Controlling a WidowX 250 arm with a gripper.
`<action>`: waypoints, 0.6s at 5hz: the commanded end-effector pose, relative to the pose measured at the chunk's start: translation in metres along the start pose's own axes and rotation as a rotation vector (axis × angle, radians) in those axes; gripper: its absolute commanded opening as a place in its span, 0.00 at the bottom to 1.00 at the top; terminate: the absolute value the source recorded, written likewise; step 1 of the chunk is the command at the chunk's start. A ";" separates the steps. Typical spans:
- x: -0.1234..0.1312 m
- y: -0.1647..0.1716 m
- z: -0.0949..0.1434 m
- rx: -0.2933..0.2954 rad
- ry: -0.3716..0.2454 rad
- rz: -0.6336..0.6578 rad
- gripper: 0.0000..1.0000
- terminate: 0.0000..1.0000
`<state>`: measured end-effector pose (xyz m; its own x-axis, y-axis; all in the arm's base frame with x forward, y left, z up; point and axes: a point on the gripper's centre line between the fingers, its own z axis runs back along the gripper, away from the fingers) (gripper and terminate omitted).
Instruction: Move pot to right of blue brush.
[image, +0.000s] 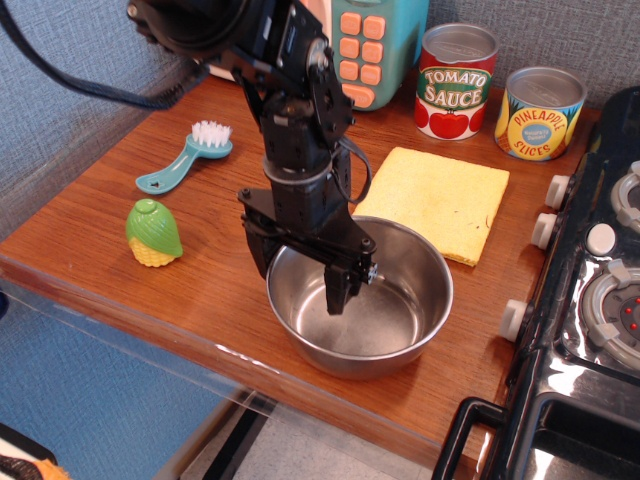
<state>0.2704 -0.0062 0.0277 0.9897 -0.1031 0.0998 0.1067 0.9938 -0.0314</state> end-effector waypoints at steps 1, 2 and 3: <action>0.003 0.005 0.005 -0.025 -0.069 -0.016 0.00 0.00; 0.002 0.004 0.014 -0.037 -0.093 -0.045 0.00 0.00; 0.001 0.000 0.022 -0.077 -0.108 -0.082 0.00 0.00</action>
<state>0.2645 -0.0089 0.0367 0.9712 -0.1732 0.1637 0.1928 0.9748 -0.1122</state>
